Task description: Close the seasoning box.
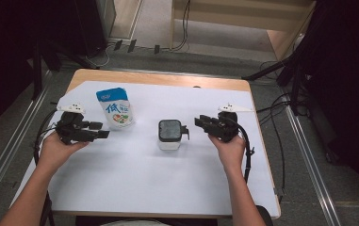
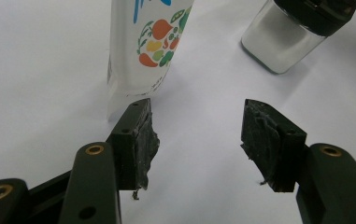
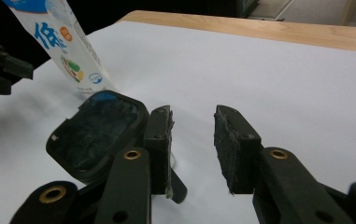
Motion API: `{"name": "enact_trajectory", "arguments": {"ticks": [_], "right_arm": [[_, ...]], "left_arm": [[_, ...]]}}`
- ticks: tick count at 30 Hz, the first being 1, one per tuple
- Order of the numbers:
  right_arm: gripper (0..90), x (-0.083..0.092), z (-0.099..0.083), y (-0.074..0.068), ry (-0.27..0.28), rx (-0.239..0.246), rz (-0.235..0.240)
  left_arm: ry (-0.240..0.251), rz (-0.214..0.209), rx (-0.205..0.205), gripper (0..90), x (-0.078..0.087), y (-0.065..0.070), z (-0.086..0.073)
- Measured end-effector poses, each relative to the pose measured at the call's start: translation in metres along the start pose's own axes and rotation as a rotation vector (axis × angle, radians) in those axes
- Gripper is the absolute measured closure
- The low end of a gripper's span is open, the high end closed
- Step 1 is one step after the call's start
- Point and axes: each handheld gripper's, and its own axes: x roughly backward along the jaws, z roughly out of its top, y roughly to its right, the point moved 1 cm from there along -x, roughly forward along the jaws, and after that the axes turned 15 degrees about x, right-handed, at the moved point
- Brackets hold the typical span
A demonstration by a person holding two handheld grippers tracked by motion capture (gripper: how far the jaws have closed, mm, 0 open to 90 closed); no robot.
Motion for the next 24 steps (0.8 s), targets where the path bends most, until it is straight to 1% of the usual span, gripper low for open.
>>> {"name": "enact_trajectory", "arguments": {"ticks": [4,8,9,10,12,13,14,15,17,19,21,24], "right_arm": [[66.7,0.008,-0.005,0.003,-0.008,0.016,-0.040],[64.8,0.015,-0.013,0.008,-0.003,0.002,-0.057],[64.4,0.017,-0.014,0.009,-0.006,-0.008,-0.064],[64.0,0.018,-0.016,0.010,-0.004,-0.005,-0.070],[62.8,0.022,-0.019,0.013,-0.008,-0.015,-0.081],[62.2,0.023,-0.020,0.014,0.000,-0.011,-0.087],[62.2,0.025,-0.022,0.015,0.001,-0.008,-0.092],[61.8,0.025,-0.024,0.016,-0.003,-0.009,-0.092],[61.1,0.027,-0.026,0.016,-0.012,-0.014,-0.098],[60.1,0.028,-0.031,0.016,-0.017,-0.011,-0.109],[59.6,0.028,-0.034,0.016,-0.034,-0.019,-0.111],[59.1,0.027,-0.036,0.016,-0.031,-0.007,-0.116]], "left_arm": [[-0.007,-0.002,-0.012,45.3,-0.002,-0.001,0.000],[-0.006,0.001,-0.012,45.1,-0.003,-0.003,0.000],[-0.004,0.003,-0.011,45.1,-0.003,-0.003,0.001],[-0.006,-0.004,-0.013,45.0,-0.003,-0.005,0.001],[0.000,-0.003,-0.007,44.9,-0.003,-0.006,0.001],[-0.003,-0.008,-0.007,44.9,-0.003,-0.007,0.001],[0.005,0.002,-0.007,44.9,-0.003,-0.008,0.001],[0.002,-0.007,-0.004,44.8,-0.003,-0.009,0.002],[0.006,-0.004,-0.001,44.8,-0.003,-0.011,0.002],[0.010,-0.009,0.006,44.5,-0.004,-0.012,0.002],[0.010,-0.004,0.002,44.5,-0.004,-0.013,0.002],[0.011,-0.012,0.006,44.2,-0.004,-0.014,0.003]]}}
